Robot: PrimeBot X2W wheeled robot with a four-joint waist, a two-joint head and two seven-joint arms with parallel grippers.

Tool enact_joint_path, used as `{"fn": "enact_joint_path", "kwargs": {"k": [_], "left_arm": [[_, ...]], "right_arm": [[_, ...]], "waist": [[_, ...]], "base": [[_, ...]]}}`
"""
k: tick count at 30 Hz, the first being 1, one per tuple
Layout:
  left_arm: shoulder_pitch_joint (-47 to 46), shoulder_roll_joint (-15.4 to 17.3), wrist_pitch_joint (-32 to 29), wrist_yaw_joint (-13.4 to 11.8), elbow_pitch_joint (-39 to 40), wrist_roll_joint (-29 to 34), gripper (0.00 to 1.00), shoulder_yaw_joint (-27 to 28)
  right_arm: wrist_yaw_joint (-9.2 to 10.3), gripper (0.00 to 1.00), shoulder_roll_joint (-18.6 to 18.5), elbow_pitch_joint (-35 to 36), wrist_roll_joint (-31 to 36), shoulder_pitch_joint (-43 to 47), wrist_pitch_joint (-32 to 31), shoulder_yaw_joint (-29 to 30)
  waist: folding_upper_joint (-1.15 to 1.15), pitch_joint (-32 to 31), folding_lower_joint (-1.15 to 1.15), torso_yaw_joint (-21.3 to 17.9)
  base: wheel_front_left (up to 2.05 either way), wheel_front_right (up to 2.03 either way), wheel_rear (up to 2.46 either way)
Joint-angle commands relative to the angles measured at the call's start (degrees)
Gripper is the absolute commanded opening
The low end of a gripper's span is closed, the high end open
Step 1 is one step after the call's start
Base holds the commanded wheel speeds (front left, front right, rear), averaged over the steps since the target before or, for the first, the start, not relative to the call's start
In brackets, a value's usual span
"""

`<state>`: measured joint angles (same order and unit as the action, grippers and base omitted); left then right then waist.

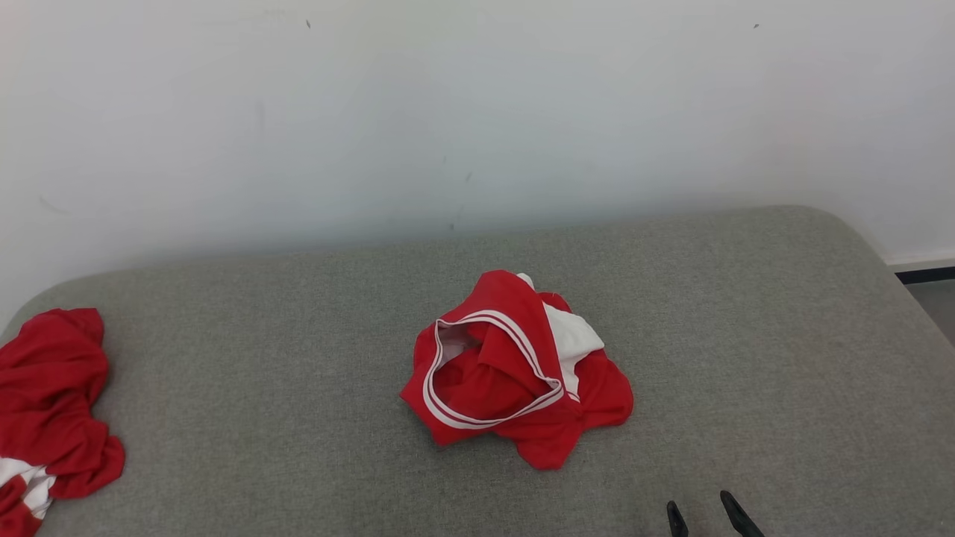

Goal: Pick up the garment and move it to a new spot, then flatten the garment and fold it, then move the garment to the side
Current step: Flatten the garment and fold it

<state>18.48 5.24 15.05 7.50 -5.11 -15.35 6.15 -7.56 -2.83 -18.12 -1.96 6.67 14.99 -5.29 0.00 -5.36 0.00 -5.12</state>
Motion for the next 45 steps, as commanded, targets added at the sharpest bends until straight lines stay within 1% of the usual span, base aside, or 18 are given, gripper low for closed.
{"fn": "enact_joint_path", "kwargs": {"k": [1,6,12,14,16,19,22,24,27,30,31,33,38,41,45], "left_arm": [[-0.6,0.5,0.2,-0.1,-0.2,-0.3,1.0,0.1],[-1.3,1.2,0.2,-0.1,0.2,-0.7,1.0,-0.6],[-2.2,2.2,0.2,-0.1,0.0,-1.9,1.0,-3.4],[-3.2,2.5,0.2,-0.1,-0.4,-2.7,1.0,-5.7],[-4.2,3.0,0.2,-0.1,-1.9,-4.2,1.0,-9.2],[-8.4,3.4,0.1,-0.1,-5.7,-6.0,1.0,-15.1],[-14.1,2.8,-3.1,-0.1,-9.2,-7.8,1.0,-19.2],[-18.1,2.3,-6.8,-0.1,-11.1,-8.3,1.0,-21.6],[-24.2,1.3,-12.7,-0.3,-14.2,-8.8,1.0,-23.3],[-29.7,0.2,-17.2,-1.1,-15.9,-8.9,1.0,-24.5],[-31.9,-0.2,-19.3,-2.1,-16.8,-8.7,1.0,-25.0],[-34.0,-0.5,-21.2,-3.1,-17.4,-8.3,1.0,-25.5],[-37.0,-0.6,-24.9,-4.6,-18.8,-7.8,1.0,-26.3],[-38.1,-0.5,-26.2,-6.3,-19.9,-7.1,1.0,-26.4],[-39.2,-0.6,-29.6,-8.4,-22.1,-6.7,1.0,-26.7]], "right_arm": [[0.14,1.0,-0.1,-0.1,-0.1,-0.2,0.3,0.0],[0.14,1.0,-0.1,-0.4,-0.8,-0.3,0.3,-0.3],[0.14,1.0,-0.1,-0.6,-1.0,-0.5,0.2,-0.7],[0.14,1.0,-0.1,-0.6,-1.0,-0.7,0.2,-0.8],[0.14,1.0,-0.1,-0.5,-0.8,-0.9,0.2,-0.9],[0.14,1.0,-0.1,-0.6,-0.8,-1.0,0.2,-1.0],[0.14,1.0,-0.1,-0.4,-0.8,-1.1,0.2,-1.2],[0.14,1.0,-0.1,-0.4,-0.9,-1.2,0.2,-1.1],[0.14,1.0,-0.1,-0.2,-1.1,-1.6,0.2,-1.3],[0.14,1.0,-0.1,0.0,-1.3,-1.9,0.2,-1.3],[0.14,1.0,-0.1,0.1,-1.6,-2.0,0.2,-1.3],[0.14,1.0,-0.1,0.2,-1.8,-2.1,0.2,-1.2],[0.14,1.0,-0.1,0.4,-2.8,-2.1,0.2,-1.4],[0.14,1.0,-0.1,0.6,-3.4,-2.3,0.2,-1.8],[0.14,1.0,-0.1,0.5,-4.0,-2.4,0.2,-2.3]], "waist": [[0.0,-0.1,0.0,-0.1],[0.0,-0.3,0.0,-0.6],[0.0,-0.4,0.0,-1.8],[0.0,-0.3,0.0,-2.7],[0.0,-0.1,0.0,-3.8],[0.0,0.3,0.0,-5.8],[0.0,0.9,0.0,-8.1],[0.0,1.6,0.0,-9.7],[0.0,2.7,0.0,-12.3],[0.0,4.0,0.0,-14.8],[0.0,4.8,0.0,-16.5],[0.0,5.5,0.0,-17.9],[0.0,6.8,0.0,-20.6],[0.0,7.3,0.0,-21.6],[0.0,7.7,0.0,-22.3]], "base": [[0.0,0.0,0.0],[0.0,0.0,0.0],[0.0,0.0,0.0],[0.0,0.0,0.0],[0.0,0.0,0.0],[0.0,0.0,0.0],[0.0,0.0,0.0],[0.0,0.0,0.0],[0.0,0.0,0.0],[0.0,0.0,0.0],[0.0,0.0,0.0],[0.0,0.0,0.0],[0.0,0.0,0.0],[0.0,0.0,0.0],[0.0,0.0,0.0]]}}
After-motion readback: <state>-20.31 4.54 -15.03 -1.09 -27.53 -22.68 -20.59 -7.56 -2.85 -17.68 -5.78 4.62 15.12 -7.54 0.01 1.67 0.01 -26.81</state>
